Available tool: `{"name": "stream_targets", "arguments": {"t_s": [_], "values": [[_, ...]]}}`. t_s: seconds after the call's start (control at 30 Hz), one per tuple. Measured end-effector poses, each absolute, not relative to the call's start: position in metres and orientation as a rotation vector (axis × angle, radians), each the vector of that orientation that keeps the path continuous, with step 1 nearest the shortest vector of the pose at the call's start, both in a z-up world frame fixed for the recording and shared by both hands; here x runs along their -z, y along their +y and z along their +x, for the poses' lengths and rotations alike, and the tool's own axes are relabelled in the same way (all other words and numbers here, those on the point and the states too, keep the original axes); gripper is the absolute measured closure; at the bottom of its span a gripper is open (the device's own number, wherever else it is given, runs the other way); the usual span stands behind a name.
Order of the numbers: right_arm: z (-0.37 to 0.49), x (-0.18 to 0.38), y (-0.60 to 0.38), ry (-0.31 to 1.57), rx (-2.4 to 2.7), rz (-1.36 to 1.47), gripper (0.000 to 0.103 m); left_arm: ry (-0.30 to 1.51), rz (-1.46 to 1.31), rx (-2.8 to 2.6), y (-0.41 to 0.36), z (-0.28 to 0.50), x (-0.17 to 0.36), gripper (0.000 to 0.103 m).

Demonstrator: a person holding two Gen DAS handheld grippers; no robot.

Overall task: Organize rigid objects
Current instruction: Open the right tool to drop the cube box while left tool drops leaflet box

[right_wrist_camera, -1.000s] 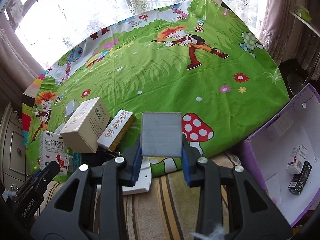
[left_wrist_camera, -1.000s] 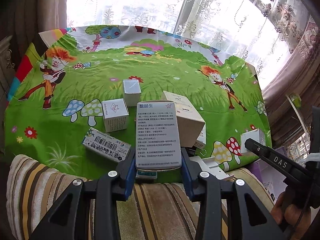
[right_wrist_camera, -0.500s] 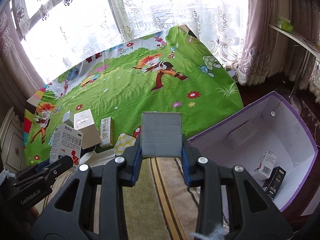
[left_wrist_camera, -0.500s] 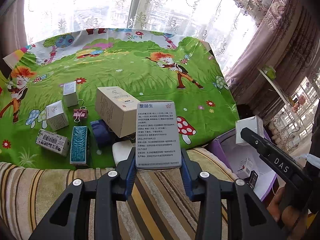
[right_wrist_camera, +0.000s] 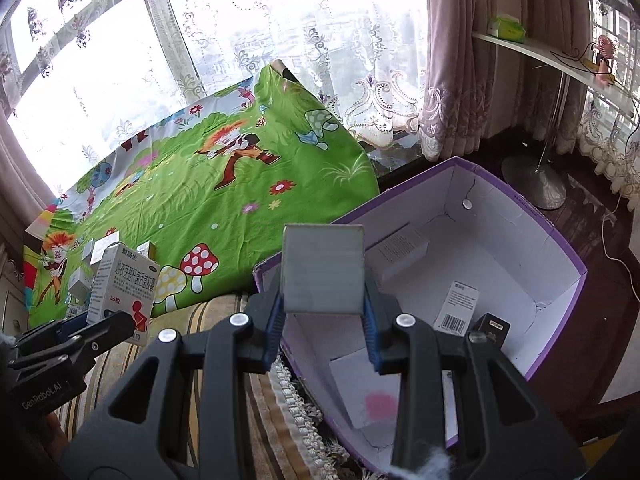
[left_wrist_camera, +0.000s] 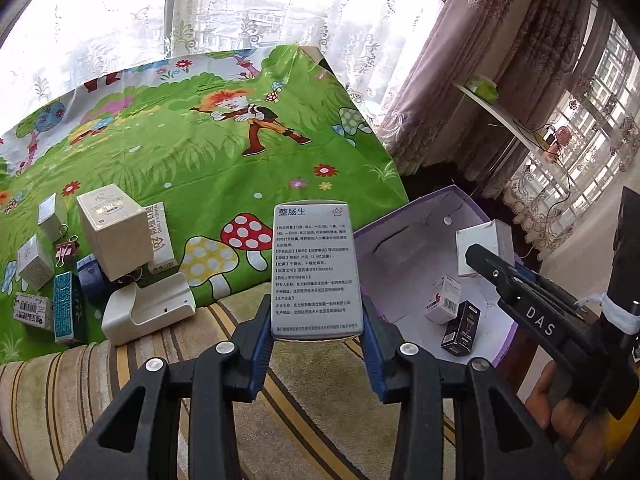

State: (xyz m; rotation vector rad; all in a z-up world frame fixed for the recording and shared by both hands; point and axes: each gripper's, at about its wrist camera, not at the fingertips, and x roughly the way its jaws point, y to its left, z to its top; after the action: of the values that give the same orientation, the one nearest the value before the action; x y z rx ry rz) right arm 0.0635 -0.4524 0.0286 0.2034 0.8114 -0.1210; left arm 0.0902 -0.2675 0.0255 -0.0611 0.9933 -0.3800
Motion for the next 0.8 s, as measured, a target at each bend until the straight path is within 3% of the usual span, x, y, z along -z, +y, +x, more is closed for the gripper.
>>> {"name": "stream_targets", "arguments": {"t_s": [0.5, 0.57, 0.63, 0.73, 0.8], "values": [[0.044, -0.026, -0.494, 0.787, 0.296, 0.143, 0.065, 1.034, 0.006, 0.568, -0.346, 0.092, -0.014, 0.061], [0.043, -0.026, -0.496, 0.786, 0.309, 0.141, 0.064, 1.046, 0.011, 0.584, -0.35, 0.092, -0.012, 0.056], [0.043, -0.026, -0.496, 0.79, 0.316, 0.137, 0.064, 1.048, 0.012, 0.584, -0.35, 0.092, -0.011, 0.042], [0.043, -0.026, -0.494, 0.791, 0.299, 0.15, 0.061, 1.039, -0.013, 0.576, -0.344, 0.092, -0.014, 0.04], [0.043, -0.028, -0.49, 0.789, 0.284, 0.148, 0.054, 1.031, -0.022, 0.564, -0.338, 0.091, -0.017, 0.04]]}}
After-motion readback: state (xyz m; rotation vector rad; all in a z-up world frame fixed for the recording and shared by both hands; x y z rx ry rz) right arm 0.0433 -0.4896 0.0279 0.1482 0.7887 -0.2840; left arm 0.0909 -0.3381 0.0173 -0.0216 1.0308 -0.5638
